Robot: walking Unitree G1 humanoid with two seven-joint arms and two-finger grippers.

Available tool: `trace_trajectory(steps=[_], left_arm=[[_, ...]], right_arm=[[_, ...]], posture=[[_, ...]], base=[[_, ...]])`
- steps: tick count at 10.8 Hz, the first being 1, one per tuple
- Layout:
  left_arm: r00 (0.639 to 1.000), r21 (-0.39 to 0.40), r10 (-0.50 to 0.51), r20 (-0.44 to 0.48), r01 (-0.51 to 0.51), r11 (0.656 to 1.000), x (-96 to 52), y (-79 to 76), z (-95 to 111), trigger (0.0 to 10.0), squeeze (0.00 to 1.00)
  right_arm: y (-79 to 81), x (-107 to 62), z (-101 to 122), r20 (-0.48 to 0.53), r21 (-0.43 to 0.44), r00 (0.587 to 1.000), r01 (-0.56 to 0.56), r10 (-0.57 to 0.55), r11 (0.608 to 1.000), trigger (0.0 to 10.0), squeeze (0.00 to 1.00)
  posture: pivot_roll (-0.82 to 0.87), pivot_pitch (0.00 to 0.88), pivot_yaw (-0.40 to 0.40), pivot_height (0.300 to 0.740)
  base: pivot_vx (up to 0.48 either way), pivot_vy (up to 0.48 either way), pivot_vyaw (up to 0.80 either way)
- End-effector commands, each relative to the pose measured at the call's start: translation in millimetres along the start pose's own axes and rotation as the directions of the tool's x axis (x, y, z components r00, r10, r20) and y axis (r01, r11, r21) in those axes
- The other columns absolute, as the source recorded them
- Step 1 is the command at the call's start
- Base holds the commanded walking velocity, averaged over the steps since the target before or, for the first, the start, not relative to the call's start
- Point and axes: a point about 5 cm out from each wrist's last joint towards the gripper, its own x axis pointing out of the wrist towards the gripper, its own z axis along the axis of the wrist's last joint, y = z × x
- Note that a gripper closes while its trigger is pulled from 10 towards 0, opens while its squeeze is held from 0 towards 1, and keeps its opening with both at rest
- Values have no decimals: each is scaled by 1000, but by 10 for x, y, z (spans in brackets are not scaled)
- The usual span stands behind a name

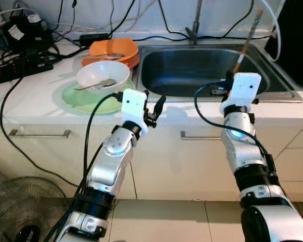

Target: Kitchen organization

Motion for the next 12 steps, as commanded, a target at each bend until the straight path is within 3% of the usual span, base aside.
trace_trajectory(steps=[1,2,6,9,12], left_arm=[[1000,12,-4,18,4,1000,17,-18,16,10000,0],[1000,17,-4,22,4,1000,21,-18,11,10000,0],[999,18,10,37,-11,1000,11,12,14,10000,0],[999,14,14,47,-14,1000,10,5,31,10000,0],[998,19,3,60,-4,1000,20,-19,45,10000,0]], right_arm=[[5,46,64,15,14,1000,-3,2,1000,10000,0],[16,39,60,17,16,1000,-6,6,1000,10000,0],[89,38,84,35,-14,998,-53,54,998,10000,0],[126,18,76,40,-26,996,-81,82,996,10000,0],[127,22,86,42,-5,996,-84,84,996,10000,0]], posture=[[74,0,62,740],[77,0,62,740],[83,0,57,740],[85,0,54,740],[81,0,54,740]], base=[[330,0,-800],[330,0,-800],[326,0,0],[315,0,698],[0,0,0]])
